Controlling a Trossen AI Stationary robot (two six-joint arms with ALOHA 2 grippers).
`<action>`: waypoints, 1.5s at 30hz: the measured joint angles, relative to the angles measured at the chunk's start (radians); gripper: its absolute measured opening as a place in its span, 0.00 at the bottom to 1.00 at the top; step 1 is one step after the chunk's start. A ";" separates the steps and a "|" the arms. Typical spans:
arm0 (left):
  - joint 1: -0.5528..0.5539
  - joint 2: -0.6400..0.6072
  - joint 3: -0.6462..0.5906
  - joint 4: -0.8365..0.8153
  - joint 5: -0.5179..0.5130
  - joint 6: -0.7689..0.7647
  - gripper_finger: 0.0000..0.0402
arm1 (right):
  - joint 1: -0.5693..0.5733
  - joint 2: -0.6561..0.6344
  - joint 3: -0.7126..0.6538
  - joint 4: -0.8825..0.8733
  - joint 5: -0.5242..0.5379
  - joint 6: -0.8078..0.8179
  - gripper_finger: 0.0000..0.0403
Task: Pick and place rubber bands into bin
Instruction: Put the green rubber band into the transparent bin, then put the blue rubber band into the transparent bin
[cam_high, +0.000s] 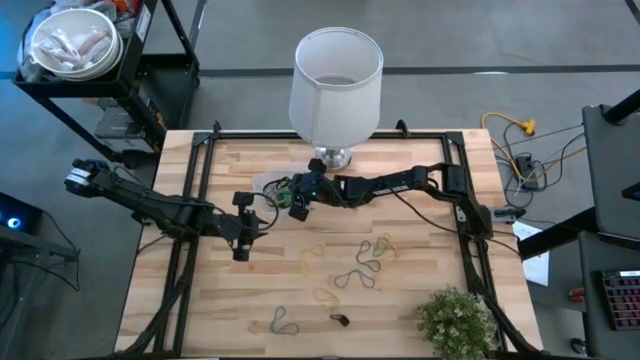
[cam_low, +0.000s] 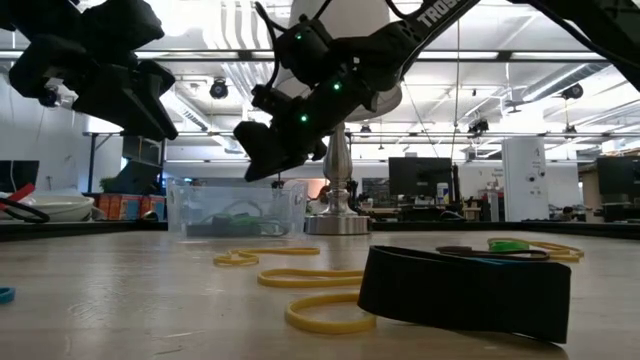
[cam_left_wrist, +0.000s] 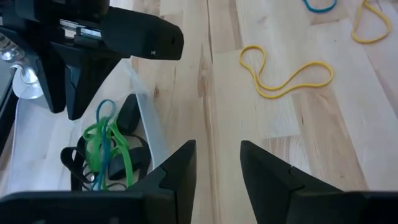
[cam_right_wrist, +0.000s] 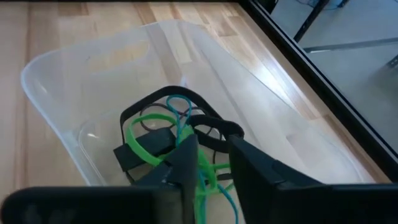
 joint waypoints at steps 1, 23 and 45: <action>0.000 0.000 0.000 0.000 0.000 0.000 0.27 | 0.000 0.000 0.000 0.001 0.000 0.000 0.24; 0.000 0.001 0.000 0.017 0.007 -0.007 0.27 | 0.162 -0.193 -0.001 -0.313 0.001 -0.162 0.33; 0.000 0.001 0.000 0.053 0.009 -0.005 0.27 | 0.456 -0.306 -0.129 -0.857 -0.006 0.228 0.28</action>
